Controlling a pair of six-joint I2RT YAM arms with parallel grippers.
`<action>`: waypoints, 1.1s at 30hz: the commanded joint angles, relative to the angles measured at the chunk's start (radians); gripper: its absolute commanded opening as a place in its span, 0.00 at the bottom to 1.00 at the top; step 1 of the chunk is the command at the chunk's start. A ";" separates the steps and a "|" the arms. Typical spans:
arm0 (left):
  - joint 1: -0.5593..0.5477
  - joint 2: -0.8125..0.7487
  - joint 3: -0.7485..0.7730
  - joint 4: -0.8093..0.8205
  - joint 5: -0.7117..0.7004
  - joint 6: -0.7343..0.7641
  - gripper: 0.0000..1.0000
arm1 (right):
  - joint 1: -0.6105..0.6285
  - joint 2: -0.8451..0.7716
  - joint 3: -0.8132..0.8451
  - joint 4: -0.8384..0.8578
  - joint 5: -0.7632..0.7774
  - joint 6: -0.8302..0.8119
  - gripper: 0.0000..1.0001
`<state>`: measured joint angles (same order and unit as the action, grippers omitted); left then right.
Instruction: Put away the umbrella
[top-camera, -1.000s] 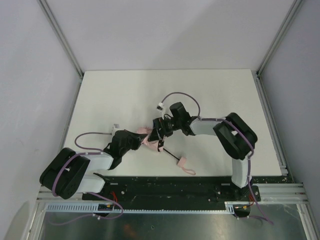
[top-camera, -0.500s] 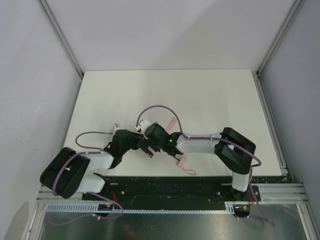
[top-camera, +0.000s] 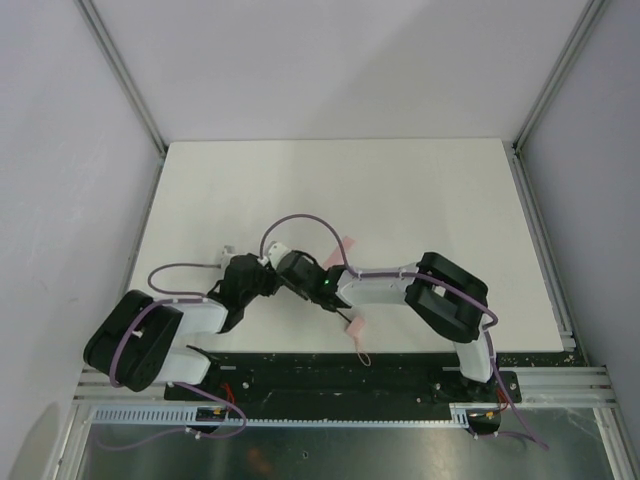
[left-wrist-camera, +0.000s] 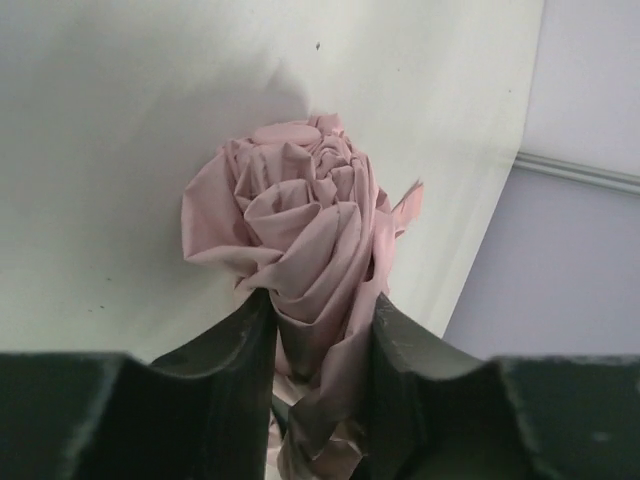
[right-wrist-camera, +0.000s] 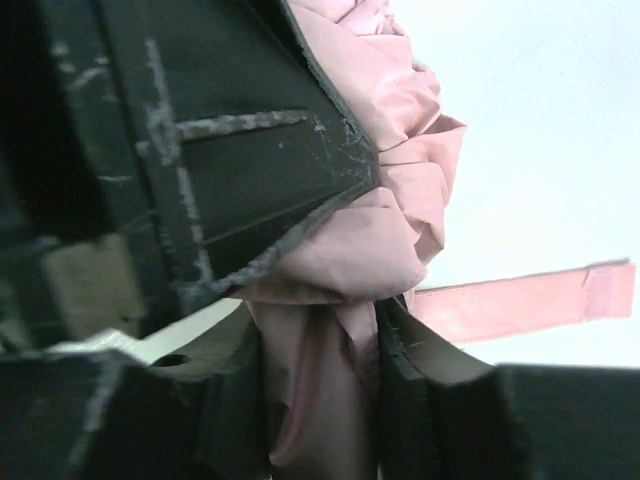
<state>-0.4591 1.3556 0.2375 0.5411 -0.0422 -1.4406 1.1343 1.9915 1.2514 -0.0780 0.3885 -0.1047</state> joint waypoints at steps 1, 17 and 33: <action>-0.014 0.043 -0.061 -0.260 0.018 0.092 0.46 | -0.131 0.079 -0.045 0.009 -0.269 0.120 0.24; 0.003 0.135 -0.037 -0.280 0.013 0.085 0.78 | -0.373 0.114 -0.096 0.158 -1.097 0.217 0.00; 0.003 0.167 0.041 -0.314 0.006 0.112 0.59 | -0.415 0.108 -0.096 0.373 -1.487 0.420 0.00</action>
<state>-0.4515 1.4578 0.3180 0.5014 0.0204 -1.4288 0.6861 2.1006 1.1721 0.2710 -0.8429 0.2443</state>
